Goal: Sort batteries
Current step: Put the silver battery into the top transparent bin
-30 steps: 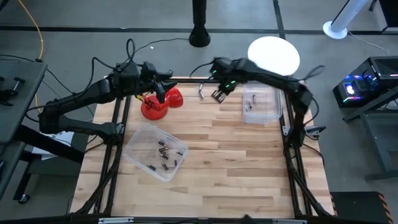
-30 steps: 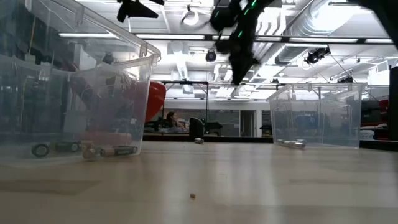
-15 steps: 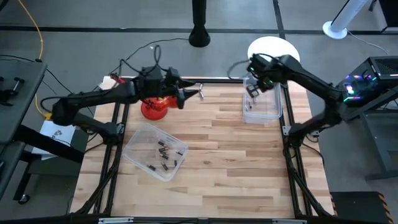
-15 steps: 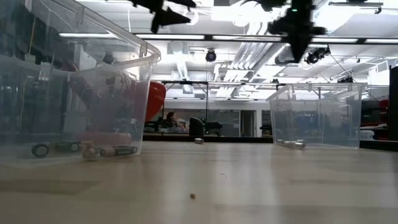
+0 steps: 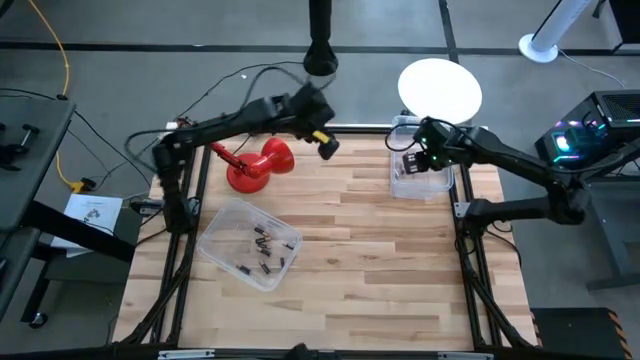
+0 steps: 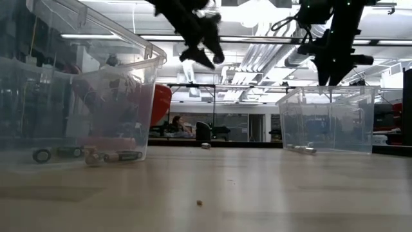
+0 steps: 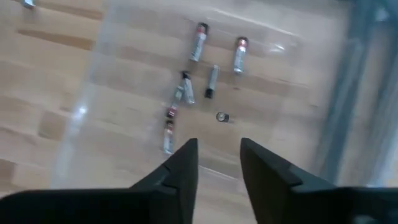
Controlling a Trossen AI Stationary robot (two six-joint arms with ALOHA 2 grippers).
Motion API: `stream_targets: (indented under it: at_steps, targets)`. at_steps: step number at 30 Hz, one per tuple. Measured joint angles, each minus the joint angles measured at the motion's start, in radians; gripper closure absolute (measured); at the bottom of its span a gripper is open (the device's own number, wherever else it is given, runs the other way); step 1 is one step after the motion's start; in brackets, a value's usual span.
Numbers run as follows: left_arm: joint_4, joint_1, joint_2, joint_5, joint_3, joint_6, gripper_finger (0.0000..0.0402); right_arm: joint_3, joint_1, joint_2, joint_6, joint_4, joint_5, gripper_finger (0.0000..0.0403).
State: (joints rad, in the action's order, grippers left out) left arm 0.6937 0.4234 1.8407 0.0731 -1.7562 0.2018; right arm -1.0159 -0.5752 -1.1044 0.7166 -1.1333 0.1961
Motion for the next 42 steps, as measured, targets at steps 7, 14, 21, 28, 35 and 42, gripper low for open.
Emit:
stream_targets:
  at_steps: [7,14,21,28,35,42]
  targets:
    - [0.298,0.037,0.278,-0.091,-0.322,0.001,0.0185,0.017,0.002,0.005,-0.054,0.131,-0.039,0.0245]
    - [0.369,0.053,0.48,-0.1,-0.46,0.093,0.0202,0.017,0.002,0.005,-0.136,0.17,-0.067,0.0241]
    - [0.307,0.078,0.591,-0.097,-0.476,0.288,0.0214,0.017,0.002,0.005,-0.141,0.17,-0.066,0.0241]
    - [0.299,0.123,0.651,-0.094,-0.476,0.613,0.0215,0.015,0.002,0.005,-0.141,0.169,-0.066,0.024]
    - [0.389,0.137,0.653,-0.153,-0.476,0.717,0.0216,0.015,0.002,0.005,-0.19,0.17,-0.066,0.024]
    - [0.388,0.138,0.662,-0.142,-0.465,0.758,0.0216,0.015,0.002,0.004,-0.247,0.181,-0.065,0.024]
